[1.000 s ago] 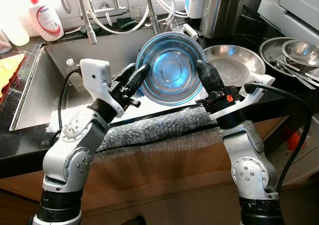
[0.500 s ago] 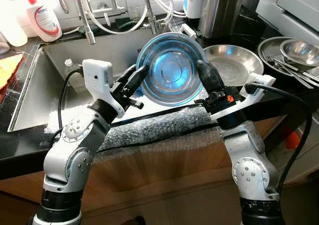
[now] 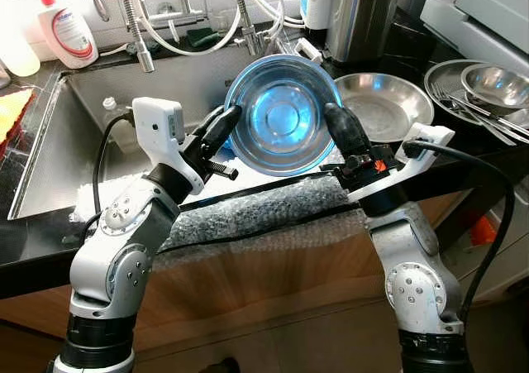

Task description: Kitchen organization

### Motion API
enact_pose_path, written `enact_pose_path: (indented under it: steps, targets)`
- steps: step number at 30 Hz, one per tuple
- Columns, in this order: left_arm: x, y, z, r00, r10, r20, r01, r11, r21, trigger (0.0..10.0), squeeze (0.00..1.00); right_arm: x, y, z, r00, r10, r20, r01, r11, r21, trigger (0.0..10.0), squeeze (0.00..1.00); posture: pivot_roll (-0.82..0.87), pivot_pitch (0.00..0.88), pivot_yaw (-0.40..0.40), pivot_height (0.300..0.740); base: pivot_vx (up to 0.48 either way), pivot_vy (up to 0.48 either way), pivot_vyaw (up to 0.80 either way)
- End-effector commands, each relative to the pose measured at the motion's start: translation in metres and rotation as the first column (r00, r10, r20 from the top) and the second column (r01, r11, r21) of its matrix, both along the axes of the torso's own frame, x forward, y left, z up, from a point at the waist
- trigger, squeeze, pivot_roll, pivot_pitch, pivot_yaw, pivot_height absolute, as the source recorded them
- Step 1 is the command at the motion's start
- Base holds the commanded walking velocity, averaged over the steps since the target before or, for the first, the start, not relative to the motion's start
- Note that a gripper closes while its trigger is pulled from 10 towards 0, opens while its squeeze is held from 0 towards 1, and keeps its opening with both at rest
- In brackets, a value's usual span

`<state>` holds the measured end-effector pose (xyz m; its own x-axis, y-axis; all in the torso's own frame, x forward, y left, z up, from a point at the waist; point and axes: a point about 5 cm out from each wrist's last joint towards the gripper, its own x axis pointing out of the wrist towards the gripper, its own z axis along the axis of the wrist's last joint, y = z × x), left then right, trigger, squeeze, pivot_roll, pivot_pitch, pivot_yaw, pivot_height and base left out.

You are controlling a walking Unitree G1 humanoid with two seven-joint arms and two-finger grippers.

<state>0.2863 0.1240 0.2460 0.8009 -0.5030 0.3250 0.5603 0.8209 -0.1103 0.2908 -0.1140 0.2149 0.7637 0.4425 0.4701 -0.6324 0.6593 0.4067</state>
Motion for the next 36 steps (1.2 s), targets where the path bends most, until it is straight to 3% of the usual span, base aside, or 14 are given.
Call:
enact_pose_path:
  steps: [1,2,3,4,10,15,21,23,24,28,29,30,31,36]
  targets:
    - [-0.003,-0.005,0.002,0.999,-0.031,0.017,0.031,0.999,0.012,0.0,0.0,-0.005,0.012,0.004,0.998,0.059,0.024,-0.059,0.998,-0.025,10.0,0.16,-0.05,0.122,0.065,0.74,0.0,0.0,0.0]
    - [-0.003,-0.004,0.002,1.0,-0.027,0.015,0.027,1.0,0.002,0.0,0.0,-0.005,0.012,0.004,0.998,0.058,0.02,-0.057,0.998,-0.022,10.0,0.87,-0.05,0.122,0.065,0.74,0.0,0.0,0.0]
    - [-0.003,-0.004,0.002,1.0,-0.025,0.014,0.025,1.0,-0.005,0.0,0.0,-0.004,0.012,0.004,0.998,0.057,0.017,-0.056,0.998,-0.021,10.0,0.87,-0.05,0.122,0.065,0.74,0.0,0.0,0.0]
    - [-0.003,-0.003,0.002,1.0,-0.023,0.012,0.023,1.0,-0.012,0.0,0.0,-0.004,0.012,0.004,0.998,0.056,0.016,-0.056,0.998,-0.02,10.0,1.0,-0.05,0.122,0.065,0.74,0.0,0.0,0.0]
    - [0.007,0.016,0.012,0.996,0.087,-0.011,-0.088,0.981,-0.175,0.0,0.0,-0.003,0.01,0.003,0.999,0.04,0.008,-0.039,0.999,-0.026,10.0,1.0,-0.05,0.123,0.064,0.74,0.0,0.0,0.0]
    - [0.012,0.036,0.023,0.987,0.16,-0.024,-0.159,0.924,-0.347,0.0,0.0,-0.002,0.01,0.002,0.999,0.033,0.002,-0.032,0.999,-0.029,10.0,1.0,-0.05,0.122,0.064,0.74,0.0,0.0,0.0]
    - [0.016,0.05,0.024,0.968,0.246,-0.06,-0.248,0.873,-0.42,0.0,0.0,-0.002,0.01,0.001,1.0,0.024,-0.002,-0.024,0.999,-0.036,10.0,1.0,-0.05,0.122,0.063,0.74,0.0,0.0,0.0]
    - [0.016,0.052,0.025,0.961,0.27,-0.059,-0.269,0.866,-0.421,0.0,0.0,-0.002,0.01,0.001,1.0,0.021,-0.002,-0.021,0.999,-0.037,10.0,0.9,-0.05,0.122,0.063,0.74,0.0,0.0,0.0]
    - [0.018,0.06,0.027,0.93,0.364,-0.047,-0.353,0.852,-0.386,0.0,0.0,-0.001,0.009,0.001,1.0,0.005,-0.002,-0.005,0.999,-0.05,10.0,0.0,-0.05,0.121,0.062,0.74,0.0,0.0,0.0]
    - [0.021,0.074,0.024,0.822,0.569,0.025,-0.554,0.809,-0.198,0.0,0.0,0.0,0.006,0.0,0.996,-0.086,0.031,0.089,0.984,-0.154,10.0,0.0,-0.06,0.121,0.063,0.74,0.0,0.0,0.0]
    - [0.022,0.077,0.022,0.799,0.601,0.035,-0.587,0.79,-0.175,1.7,0.0,0.0,0.003,0.001,0.991,-0.126,0.05,0.133,0.974,-0.184,10.0,0.0,-0.06,0.124,0.061,0.74,0.0,0.0,0.0]
    - [0.021,0.08,0.023,0.774,0.629,0.073,-0.618,0.776,-0.128,8.5,0.0,-0.001,0.002,0.003,0.984,-0.161,0.077,0.174,0.962,-0.213,10.0,0.0,-0.06,0.124,0.061,0.74,0.0,0.0,0.0]
    - [0.021,0.082,0.023,0.765,0.638,0.094,-0.629,0.77,-0.109,10.0,0.0,-0.002,0.0,0.004,0.979,-0.185,0.089,0.201,0.954,-0.224,10.0,0.0,-0.05,0.124,0.061,0.74,0.0,0.0,0.0]
    - [0.027,0.1,0.006,0.677,0.722,0.142,-0.733,0.679,0.04,10.0,0.0,-0.011,-0.005,0.007,0.946,-0.262,0.19,0.315,0.881,-0.353,10.0,0.0,-0.07,0.126,0.063,0.74,0.0,0.0,0.0]
